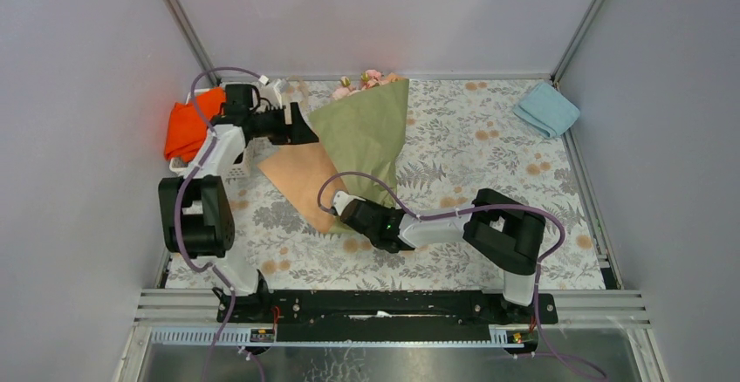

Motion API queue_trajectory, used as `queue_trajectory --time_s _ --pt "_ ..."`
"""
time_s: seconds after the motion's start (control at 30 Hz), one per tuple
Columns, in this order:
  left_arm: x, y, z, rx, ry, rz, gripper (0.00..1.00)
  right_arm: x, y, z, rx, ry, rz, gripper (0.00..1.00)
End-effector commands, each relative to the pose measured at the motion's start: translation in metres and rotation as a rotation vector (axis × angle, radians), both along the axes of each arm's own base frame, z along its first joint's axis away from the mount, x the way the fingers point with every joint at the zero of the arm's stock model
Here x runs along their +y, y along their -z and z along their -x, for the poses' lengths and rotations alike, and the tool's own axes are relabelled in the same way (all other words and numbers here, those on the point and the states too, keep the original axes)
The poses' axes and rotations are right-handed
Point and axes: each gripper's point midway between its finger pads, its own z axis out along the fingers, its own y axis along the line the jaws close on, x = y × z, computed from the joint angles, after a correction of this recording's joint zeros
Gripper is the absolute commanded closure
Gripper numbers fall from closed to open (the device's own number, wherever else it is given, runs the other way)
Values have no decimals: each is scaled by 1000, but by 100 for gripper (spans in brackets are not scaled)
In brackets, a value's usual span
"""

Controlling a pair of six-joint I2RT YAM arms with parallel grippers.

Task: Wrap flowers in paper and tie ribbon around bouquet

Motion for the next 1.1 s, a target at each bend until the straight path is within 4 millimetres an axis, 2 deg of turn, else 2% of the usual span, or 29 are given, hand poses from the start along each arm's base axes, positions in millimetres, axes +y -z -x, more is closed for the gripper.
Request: queue_trajectory --time_s 0.0,0.13,0.27,0.37,0.43,0.53,0.6,0.63,0.7,0.73,0.77,0.8,0.87,0.97,1.07 --pt "-18 -30 13 -18 22 164 16 11 3 4 16 -26 -17 95" --pt "-19 -27 15 39 -102 248 15 11 5 4 17 -26 -13 96" --pt "-26 -13 16 120 -237 357 7 9 4 4 11 -24 -4 96" --pt "-47 5 23 198 -202 365 5 6 4 4 6 -25 0 96" --pt "-70 22 32 280 -154 365 4 6 4 3 3 -25 2 96" --pt "-91 31 38 350 -101 406 6 6 4 2 0 -26 8 96" --pt "-95 29 33 344 -99 444 16 7 4 2 0 -27 10 96" --pt "-95 28 30 338 -101 452 27 7 4 2 -2 -28 14 96" --pt "-95 26 26 321 -101 452 58 7 2 2 -3 -31 15 96" --pt "-95 26 24 315 -100 449 80 6 2 2 -1 -32 19 95" --pt "-94 28 23 316 -104 443 96 6 2 2 1 -33 20 94" --pt "-92 34 23 326 -115 425 100 6 1 3 5 -34 20 93" --pt "-85 56 22 365 -159 347 100 6 -5 4 8 -33 12 87" --pt "-74 94 23 425 -202 240 100 4 -17 10 38 -38 1 74" --pt "-68 121 24 471 -232 204 100 6 -31 27 118 -103 -44 56"
